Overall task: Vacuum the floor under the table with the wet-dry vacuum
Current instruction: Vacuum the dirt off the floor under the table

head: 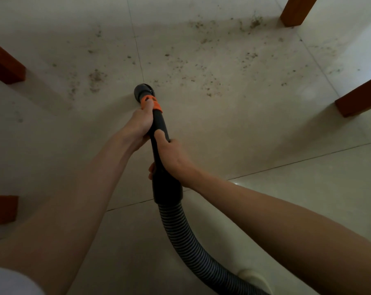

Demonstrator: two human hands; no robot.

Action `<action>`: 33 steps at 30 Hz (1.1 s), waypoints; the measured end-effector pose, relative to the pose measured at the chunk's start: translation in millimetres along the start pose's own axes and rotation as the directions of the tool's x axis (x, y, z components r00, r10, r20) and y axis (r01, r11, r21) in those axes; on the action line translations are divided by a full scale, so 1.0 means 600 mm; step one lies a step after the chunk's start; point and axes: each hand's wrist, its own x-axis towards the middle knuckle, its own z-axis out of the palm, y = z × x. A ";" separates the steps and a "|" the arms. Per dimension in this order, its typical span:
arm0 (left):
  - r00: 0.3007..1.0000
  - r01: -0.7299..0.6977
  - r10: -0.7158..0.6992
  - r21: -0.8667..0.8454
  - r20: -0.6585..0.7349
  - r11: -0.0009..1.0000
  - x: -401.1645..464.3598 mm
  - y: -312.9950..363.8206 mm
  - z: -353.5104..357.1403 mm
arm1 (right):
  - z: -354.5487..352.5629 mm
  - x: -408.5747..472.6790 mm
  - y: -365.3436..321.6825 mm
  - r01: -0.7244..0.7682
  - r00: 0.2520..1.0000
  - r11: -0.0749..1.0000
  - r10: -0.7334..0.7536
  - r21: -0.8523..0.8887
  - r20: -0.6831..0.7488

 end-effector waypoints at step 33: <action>0.968 0.070 -0.058 -0.043 0.243 0.997 -0.127 0.000 0.214 | -0.200 -0.113 0.051 0.045 0.983 0.997 -0.055 -0.061 -0.176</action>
